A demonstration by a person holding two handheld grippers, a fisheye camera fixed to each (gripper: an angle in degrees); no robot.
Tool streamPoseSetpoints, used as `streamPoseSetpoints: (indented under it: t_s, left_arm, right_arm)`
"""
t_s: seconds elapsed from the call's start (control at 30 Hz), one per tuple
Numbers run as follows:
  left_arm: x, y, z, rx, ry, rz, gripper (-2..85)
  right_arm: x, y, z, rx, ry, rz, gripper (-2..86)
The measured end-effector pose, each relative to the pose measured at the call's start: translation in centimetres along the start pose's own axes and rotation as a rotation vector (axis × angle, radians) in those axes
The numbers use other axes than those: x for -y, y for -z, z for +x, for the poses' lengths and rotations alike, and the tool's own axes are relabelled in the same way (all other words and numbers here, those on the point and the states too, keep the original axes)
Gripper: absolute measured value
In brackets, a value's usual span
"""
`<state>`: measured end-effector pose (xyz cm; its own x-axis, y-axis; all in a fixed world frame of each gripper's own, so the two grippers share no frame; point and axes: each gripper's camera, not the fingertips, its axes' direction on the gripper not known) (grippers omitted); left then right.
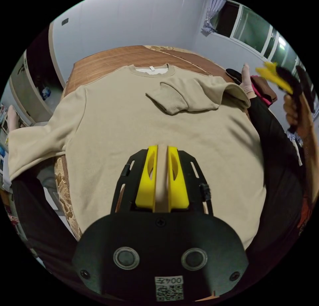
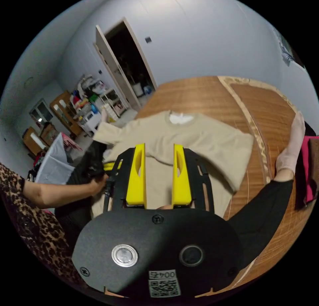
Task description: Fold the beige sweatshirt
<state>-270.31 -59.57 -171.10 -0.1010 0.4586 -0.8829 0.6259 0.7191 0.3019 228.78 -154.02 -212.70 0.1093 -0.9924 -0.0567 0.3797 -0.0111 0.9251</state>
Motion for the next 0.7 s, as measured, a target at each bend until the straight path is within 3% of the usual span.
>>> streamPoseSetpoints:
  t_s: [0.2, 0.4, 0.5, 0.7]
  left_arm:
    - [1.9, 2.4, -2.3, -0.013, 0.007, -0.007, 2.8]
    - [5.1, 5.4, -5.6, -0.1, 0.048, -0.046, 7.0]
    - [7.7, 7.0, -7.3, -0.258, 0.12, -0.043, 8.4]
    - [11.7, 5.3, -12.2, -0.718, 0.553, 0.025, 10.8]
  right_arm:
    - [-9.9, -11.8, 2.3, -0.176, -0.066, -0.175, 11.3]
    - [-13.8, -18.9, 0.1, -0.415, 0.183, -0.209, 11.3]
    - [-15.1, -21.2, 0.8, -0.407, 0.176, -0.25, 11.7]
    - [-16.8, -22.3, 1.9, -0.39, 0.18, -0.261, 11.0]
